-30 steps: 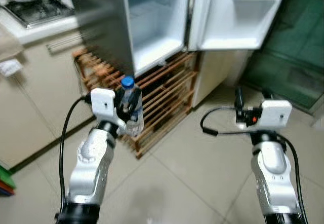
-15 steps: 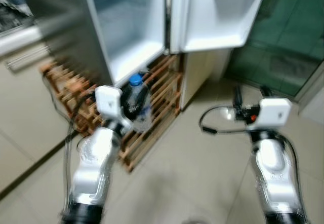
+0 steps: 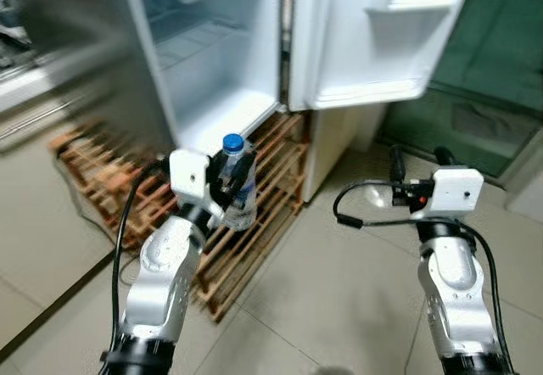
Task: Restocking fridge
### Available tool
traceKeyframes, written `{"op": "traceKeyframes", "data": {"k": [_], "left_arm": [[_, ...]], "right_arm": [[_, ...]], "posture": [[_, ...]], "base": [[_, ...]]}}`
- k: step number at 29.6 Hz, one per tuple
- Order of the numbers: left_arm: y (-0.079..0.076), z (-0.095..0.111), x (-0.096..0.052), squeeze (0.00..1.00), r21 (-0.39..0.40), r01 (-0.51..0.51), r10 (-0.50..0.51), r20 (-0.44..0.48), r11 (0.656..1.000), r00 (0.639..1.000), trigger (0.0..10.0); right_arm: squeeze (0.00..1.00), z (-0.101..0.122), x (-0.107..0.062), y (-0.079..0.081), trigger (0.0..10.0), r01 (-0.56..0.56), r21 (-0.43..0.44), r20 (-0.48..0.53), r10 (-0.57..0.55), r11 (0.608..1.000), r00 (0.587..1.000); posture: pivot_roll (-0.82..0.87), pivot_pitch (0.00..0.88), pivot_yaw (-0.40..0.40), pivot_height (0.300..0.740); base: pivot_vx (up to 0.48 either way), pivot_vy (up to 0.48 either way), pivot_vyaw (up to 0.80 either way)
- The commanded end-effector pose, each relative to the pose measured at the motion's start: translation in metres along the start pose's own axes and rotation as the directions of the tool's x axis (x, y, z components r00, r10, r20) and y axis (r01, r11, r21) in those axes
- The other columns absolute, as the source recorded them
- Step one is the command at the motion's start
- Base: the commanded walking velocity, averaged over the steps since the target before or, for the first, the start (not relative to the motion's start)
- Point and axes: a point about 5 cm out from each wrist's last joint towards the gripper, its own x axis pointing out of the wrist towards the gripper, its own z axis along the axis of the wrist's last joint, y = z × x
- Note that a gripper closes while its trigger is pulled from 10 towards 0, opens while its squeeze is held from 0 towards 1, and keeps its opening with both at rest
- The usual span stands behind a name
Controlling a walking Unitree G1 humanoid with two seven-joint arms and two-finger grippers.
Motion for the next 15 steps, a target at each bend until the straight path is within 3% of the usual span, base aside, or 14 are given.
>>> {"op": "traceKeyframes", "data": {"k": [1, 15], "left_arm": [[0.0101, 0.0042, 0.0003, 0.0, 0.015, -0.032, 0.032, 0.009, 0.999, 0.999, 10.0], [0.0088, -0.0009, 0.0086, 0.0, -0.025, -0.047, 0.047, -0.01, 0.999, 0.999, 10.0]], "right_arm": [[0.0, 0.0053, 0.0031, 0.0073, 10.0, -0.02, 0.008, 0.026, 0.02, 1.0, 0.999], [0.0, 0.0064, 0.0033, 0.0059, 10.0, -0.019, -0.006, 0.03, 0.019, 1.0, 0.999]], "posture": [[-0.09, 0.0, 0.03, 0.74], [-0.11, 0.0, 0.034, 0.74]], "base": [[0.345, -0.33, 0.0], [0.348, -0.326, 0.0]]}}
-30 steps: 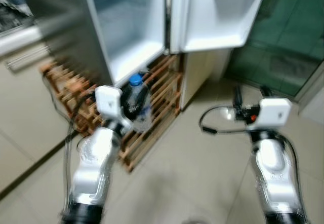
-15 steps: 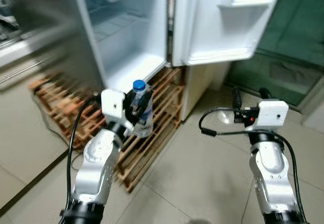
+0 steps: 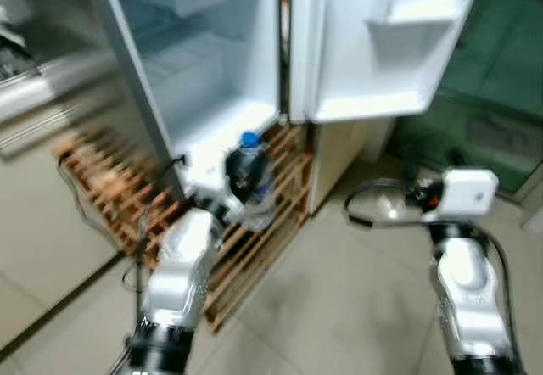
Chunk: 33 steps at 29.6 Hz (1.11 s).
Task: Restocking fridge
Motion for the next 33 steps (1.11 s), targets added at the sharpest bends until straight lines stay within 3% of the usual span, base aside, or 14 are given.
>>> {"op": "traceKeyframes", "data": {"k": [1, 10, 14, 18, 22, 24, 27, 28, 33], "left_arm": [[0.011, 0.008, -0.001, 0.0, 0.025, -0.03, 0.03, 0.026, 0.999, 0.999, 10.0], [0.01, 0.009, 0.002, 0.0, 0.019, -0.022, 0.021, 0.03, 1.0, 0.999, 10.0], [0.014, 0.008, -0.003, 0.0, 0.022, -0.026, 0.026, 0.025, 0.999, 0.999, 10.0], [0.024, 0.009, -0.005, 0.0, 0.01, -0.116, 0.116, 0.037, 0.993, 0.993, 10.0], [0.049, 0.008, -0.01, 0.0, -0.019, -0.313, 0.313, 0.03, 0.95, 0.949, 10.0], [0.059, 0.005, -0.021, 0.0, -0.004, -0.369, 0.369, 0.014, 0.93, 0.929, 10.0], [0.059, 0.003, -0.025, 0.0, -0.005, -0.356, 0.356, 0.005, 0.935, 0.935, 10.0], [0.043, -0.003, -0.026, 0.0, 0.045, -0.251, 0.252, -0.036, 0.967, 0.967, 10.0], [0.029, 0.005, -0.019, 0.0, 0.085, -0.18, 0.18, 0.009, 0.98, 0.984, 10.0]], "right_arm": [[0.0, 0.0, 0.0, 0.008, 10.0, -0.023, 0.01, -0.001, 0.023, 1.0, 1.0], [0.0, 0.001, 0.0, 0.009, 10.0, -0.025, 0.009, 0.002, 0.025, 1.0, 1.0], [0.0, 0.001, -0.003, 0.006, 10.0, -0.021, 0.006, 0.0, 0.021, 1.0, 1.0], [0.0, -0.002, -0.006, 0.006, 10.0, -0.027, 0.003, -0.012, 0.027, 1.0, 1.0], [0.0, -0.003, -0.009, 0.005, 10.0, -0.029, 0.015, -0.023, 0.029, 0.999, 0.999], [0.0, -0.005, -0.013, 0.003, 10.0, -0.03, 0.013, -0.036, 0.03, 0.999, 0.999], [0.0, -0.006, -0.015, 0.002, 10.0, -0.028, 0.01, -0.04, 0.029, 1.0, 0.999], [0.0, -0.008, -0.018, 0.0, 10.0, -0.028, 0.007, -0.051, 0.028, 1.0, 0.998], [0.0, -0.009, -0.018, 0.002, 10.0, -0.035, 0.008, -0.058, 0.035, 0.999, 0.998]], "posture": [[-0.11, 0.0, 0.034, 0.74], [-0.11, 0.0, 0.037, 0.74], [-0.11, 0.0, 0.037, 0.74], [-0.11, 0.0, 0.036, 0.74], [-0.11, 0.0, 0.038, 0.74], [-0.11, 0.0, 0.038, 0.74], [-0.11, 0.0, 0.035, 0.74], [-0.1, 0.0, 0.027, 0.74], [-0.1, 0.0, 0.025, 0.74]], "base": [[0.349, -0.326, 0.0], [0.35, -0.325, 0.0], [0.349, -0.325, 0.0], [0.349, -0.326, 0.0], [0.351, -0.324, 0.0], [0.351, -0.324, 0.0], [0.349, -0.326, 0.0], [0.0, 0.0, 0.0], [0.0, 0.0, 0.0]]}}
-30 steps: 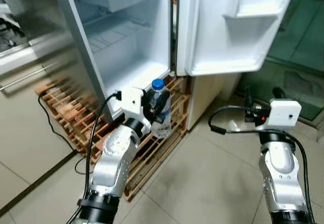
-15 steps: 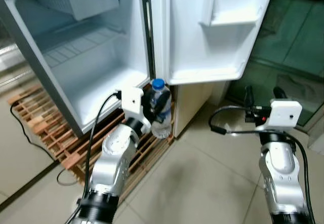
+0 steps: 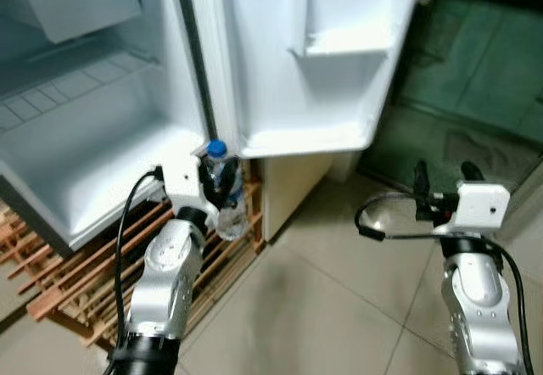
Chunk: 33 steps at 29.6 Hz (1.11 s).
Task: Restocking fridge
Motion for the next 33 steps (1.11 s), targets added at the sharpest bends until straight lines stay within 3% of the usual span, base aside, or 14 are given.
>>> {"op": "traceKeyframes", "data": {"k": [1, 9, 19, 21, 25, 33], "left_arm": [[-0.014, 0.019, 0.008, 0.0, 0.026, 0.067, -0.069, 0.086, 0.997, 0.994, 10.0], [-0.024, 0.025, 0.016, 0.0, 0.004, 0.114, -0.114, 0.104, 0.993, 0.988, 10.0], [-0.015, 0.032, 0.026, 0.0, 0.012, 0.048, -0.049, 0.111, 0.999, 0.993, 10.0], [-0.015, 0.039, 0.029, 0.0, -0.016, 0.071, -0.068, 0.134, 0.997, 0.989, 10.0], [-0.016, 0.053, 0.032, 0.0, 0.017, 0.066, -0.068, 0.169, 0.998, 0.983, 10.0], [-0.033, 0.088, 0.034, 0.0, -0.023, 0.173, -0.162, 0.253, 0.985, 0.954, 10.0]], "right_arm": [[0.0, -0.002, -0.002, -0.008, 10.0, 0.021, -0.012, -0.015, -0.021, 1.0, 1.0], [0.0, 0.001, 0.002, -0.007, 10.0, 0.019, -0.015, 0.0, -0.02, 1.0, 1.0], [0.0, 0.0, 0.001, -0.008, 10.0, 0.021, -0.022, -0.006, -0.021, 1.0, 1.0], [0.0, 0.0, 0.0, -0.008, 10.0, 0.019, -0.023, -0.007, -0.019, 1.0, 1.0], [0.0, -0.001, 0.0, -0.008, 10.0, 0.019, -0.023, -0.009, -0.019, 1.0, 1.0], [0.0, -0.002, -0.004, -0.007, 10.0, 0.011, -0.027, -0.017, -0.012, 1.0, 1.0]], "posture": [[-0.1, 0.0, 0.025, 0.74], [-0.11, 0.0, 0.035, 0.74], [-0.12, 0.0, 0.04, 0.74], [-0.12, 0.0, 0.04, 0.74], [-0.12, 0.0, 0.044, 0.74], [-0.13, 0.0, 0.042, 0.74]], "base": [[0.0, 0.0, 0.0], [0.414, 0.0, 0.0], [0.304, 0.0, 0.0], [0.0, 0.0, 0.0], [0.0, 0.0, 0.0], [0.0, 0.0, 0.0]]}}
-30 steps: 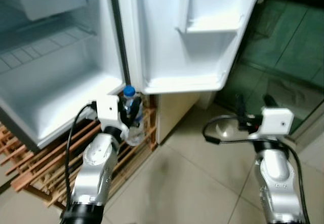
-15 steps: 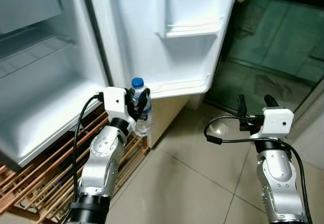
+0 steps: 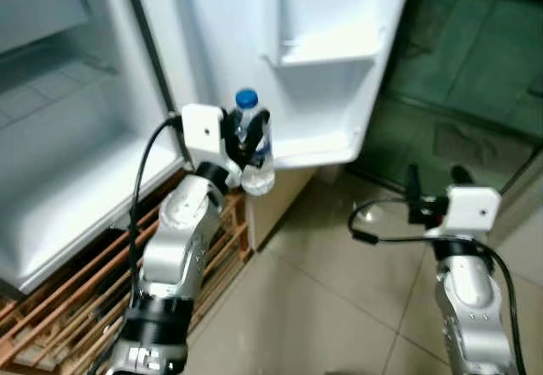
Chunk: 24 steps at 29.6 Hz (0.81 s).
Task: Restocking fridge
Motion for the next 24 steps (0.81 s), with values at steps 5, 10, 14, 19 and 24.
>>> {"op": "traceKeyframes", "data": {"k": [5, 10, 14, 19, 24], "left_arm": [[-0.021, 0.037, 0.03, 0.0, -0.043, 0.109, -0.103, 0.126, 0.993, 0.987, 10.0], [-0.03, 0.044, 0.051, 0.0, 0.005, 0.144, -0.143, 0.182, 0.99, 0.973, 10.0], [-0.03, 0.046, 0.061, 0.0, 0.036, 0.132, -0.136, 0.222, 0.991, 0.965, 10.0], [-0.029, 0.048, 0.076, 0.0, 0.108, 0.083, -0.109, 0.269, 0.991, 0.957, 10.0], [-0.027, 0.048, 0.081, 0.0, 0.142, 0.067, -0.106, 0.293, 0.988, 0.95, 10.0]], "right_arm": [[0.0, 0.004, 0.0, -0.001, 10.0, 0.002, -0.007, 0.012, -0.002, 1.0, 1.0], [0.0, 0.009, -0.002, 0.007, 10.0, -0.018, -0.005, 0.03, 0.018, 1.0, 0.999], [0.0, 0.012, -0.005, 0.009, 10.0, -0.017, -0.002, 0.042, 0.018, 1.0, 0.999], [0.0, 0.011, -0.023, 0.01, 10.0, -0.012, -0.001, 0.016, 0.012, 1.0, 1.0], [0.0, 0.009, -0.039, 0.008, 10.0, 0.003, -0.011, -0.017, -0.004, 1.0, 1.0]], "posture": [[-0.13, 0.0, 0.038, 0.74], [-0.17, 0.0, 0.065, 0.74], [-0.18, 0.0, 0.071, 0.74], [-0.22, 0.027, 0.087, 0.74], [-0.25, 0.063, 0.097, 0.74]], "base": [[0.0, 0.0, 0.0], [0.0, 0.0, 0.0], [0.0, 0.0, 0.0], [0.0, 0.0, 0.0], [0.0, 0.0, 0.0]]}}
